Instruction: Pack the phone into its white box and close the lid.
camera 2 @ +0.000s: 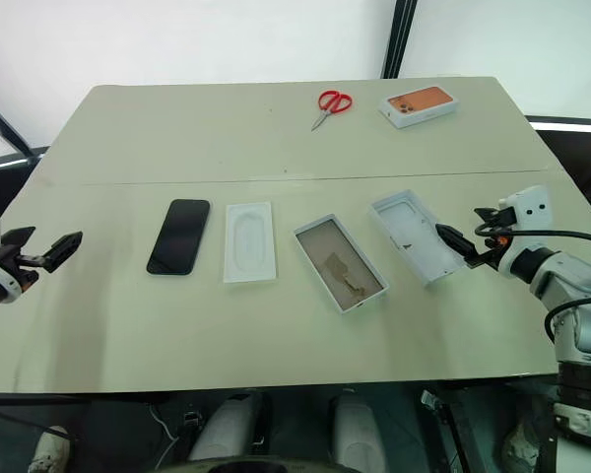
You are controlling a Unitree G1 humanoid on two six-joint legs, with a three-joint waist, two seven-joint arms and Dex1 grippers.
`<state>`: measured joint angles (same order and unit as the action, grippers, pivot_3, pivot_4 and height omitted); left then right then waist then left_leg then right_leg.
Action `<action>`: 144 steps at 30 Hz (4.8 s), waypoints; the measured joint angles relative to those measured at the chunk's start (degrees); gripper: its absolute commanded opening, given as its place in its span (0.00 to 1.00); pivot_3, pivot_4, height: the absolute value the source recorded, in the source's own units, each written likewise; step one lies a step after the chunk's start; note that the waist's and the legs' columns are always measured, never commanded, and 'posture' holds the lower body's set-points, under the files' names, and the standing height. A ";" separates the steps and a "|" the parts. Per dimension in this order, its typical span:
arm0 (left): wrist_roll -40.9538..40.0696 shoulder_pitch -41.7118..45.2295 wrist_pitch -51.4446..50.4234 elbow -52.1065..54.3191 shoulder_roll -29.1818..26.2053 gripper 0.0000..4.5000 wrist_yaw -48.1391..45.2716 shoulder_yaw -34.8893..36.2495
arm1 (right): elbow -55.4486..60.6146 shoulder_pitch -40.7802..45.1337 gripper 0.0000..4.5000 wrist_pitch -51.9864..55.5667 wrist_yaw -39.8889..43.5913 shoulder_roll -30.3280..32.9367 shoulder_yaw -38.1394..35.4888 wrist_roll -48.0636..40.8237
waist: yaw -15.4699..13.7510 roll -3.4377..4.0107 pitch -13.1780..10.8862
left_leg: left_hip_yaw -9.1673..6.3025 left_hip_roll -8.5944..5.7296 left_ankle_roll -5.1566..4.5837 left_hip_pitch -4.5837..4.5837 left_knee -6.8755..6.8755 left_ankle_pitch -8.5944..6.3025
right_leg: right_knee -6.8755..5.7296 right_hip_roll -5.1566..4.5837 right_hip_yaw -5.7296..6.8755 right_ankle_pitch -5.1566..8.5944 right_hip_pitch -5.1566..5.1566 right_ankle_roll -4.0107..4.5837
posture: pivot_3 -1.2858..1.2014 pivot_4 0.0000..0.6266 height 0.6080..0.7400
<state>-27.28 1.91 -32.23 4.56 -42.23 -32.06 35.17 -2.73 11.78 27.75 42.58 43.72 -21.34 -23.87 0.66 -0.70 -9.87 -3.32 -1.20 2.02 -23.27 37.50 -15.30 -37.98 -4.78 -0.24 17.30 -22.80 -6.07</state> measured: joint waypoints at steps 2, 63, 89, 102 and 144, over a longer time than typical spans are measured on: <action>0.02 0.16 0.00 -0.03 0.00 0.99 -0.07 -0.05 | 0.59 -0.28 1.00 0.04 0.28 0.07 0.00 -0.09 | 0.06 0.00 0.00 | 0.00 0.00 0.00 0.00 0.00 0.00 | 0.00 0.01 0.00 0.00 0.00 0.00 | 0.52 0.24 1.00; -25.15 28.44 -59.79 9.43 34.34 0.70 41.09 -7.02 | 29.17 -2.02 1.00 6.31 4.76 -0.81 19.18 -3.31 | -0.01 -0.09 -0.02 | -0.12 -0.09 0.02 -0.03 0.38 0.01 | -0.10 0.15 0.11 0.01 0.11 -0.04 | 0.52 0.24 1.00; -25.92 35.62 -59.79 4.56 38.15 0.01 41.07 11.53 | 31.21 -5.79 1.00 -4.65 18.16 15.16 22.66 5.92 | -0.40 -0.29 -0.10 | -0.16 -0.19 0.03 -0.06 0.42 0.01 | -0.04 0.11 0.20 0.01 0.18 -0.05 | 0.52 0.24 1.00; -30.42 35.55 -59.79 3.28 37.91 0.00 42.16 9.59 | 22.42 -1.20 0.27 -19.50 24.19 13.32 32.67 16.66 | -0.27 -0.35 -0.13 | -0.18 -0.11 0.44 -0.06 0.43 0.24 | -0.04 0.08 0.19 0.01 0.18 -0.05 | 0.52 0.24 1.00; -34.86 36.44 -57.67 -1.71 29.55 0.00 43.85 16.12 | 17.54 17.51 0.01 -9.42 17.53 -10.70 50.48 31.60 | -0.19 -0.39 -0.11 | -0.24 -0.15 0.58 -0.11 0.41 0.30 | -0.12 0.04 0.20 0.00 0.02 -0.04 | 0.52 0.24 1.00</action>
<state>-62.14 38.35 -89.90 2.85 -12.68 11.79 51.29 14.81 29.29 18.32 60.11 33.02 29.13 7.73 0.46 -1.09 -9.98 -3.56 -1.35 2.60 -23.38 37.92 -15.00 -38.10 -4.74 -0.04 17.30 -22.78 -6.11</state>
